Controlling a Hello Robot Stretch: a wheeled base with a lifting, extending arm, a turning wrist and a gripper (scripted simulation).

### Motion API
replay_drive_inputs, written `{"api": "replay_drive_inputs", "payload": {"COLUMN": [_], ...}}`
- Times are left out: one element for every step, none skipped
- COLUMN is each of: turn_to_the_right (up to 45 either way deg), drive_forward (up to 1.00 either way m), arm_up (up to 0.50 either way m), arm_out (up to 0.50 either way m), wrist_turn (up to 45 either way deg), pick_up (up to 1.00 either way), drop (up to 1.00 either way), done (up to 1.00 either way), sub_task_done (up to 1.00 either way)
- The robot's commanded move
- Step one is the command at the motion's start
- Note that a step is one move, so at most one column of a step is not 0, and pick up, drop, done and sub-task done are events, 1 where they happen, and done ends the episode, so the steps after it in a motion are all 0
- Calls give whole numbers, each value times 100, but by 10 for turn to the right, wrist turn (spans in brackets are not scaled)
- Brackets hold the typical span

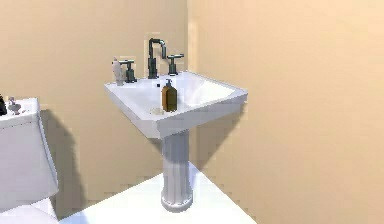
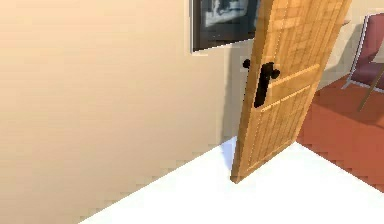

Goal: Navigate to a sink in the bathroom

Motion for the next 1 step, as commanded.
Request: {"api": "replay_drive_inputs", "payload": {"turn_to_the_right": [0], "drive_forward": [0], "arm_up": [0], "arm_out": [0], "wrist_turn": [0], "pick_up": [0], "drop": [0], "done": [100], "sub_task_done": [0]}}
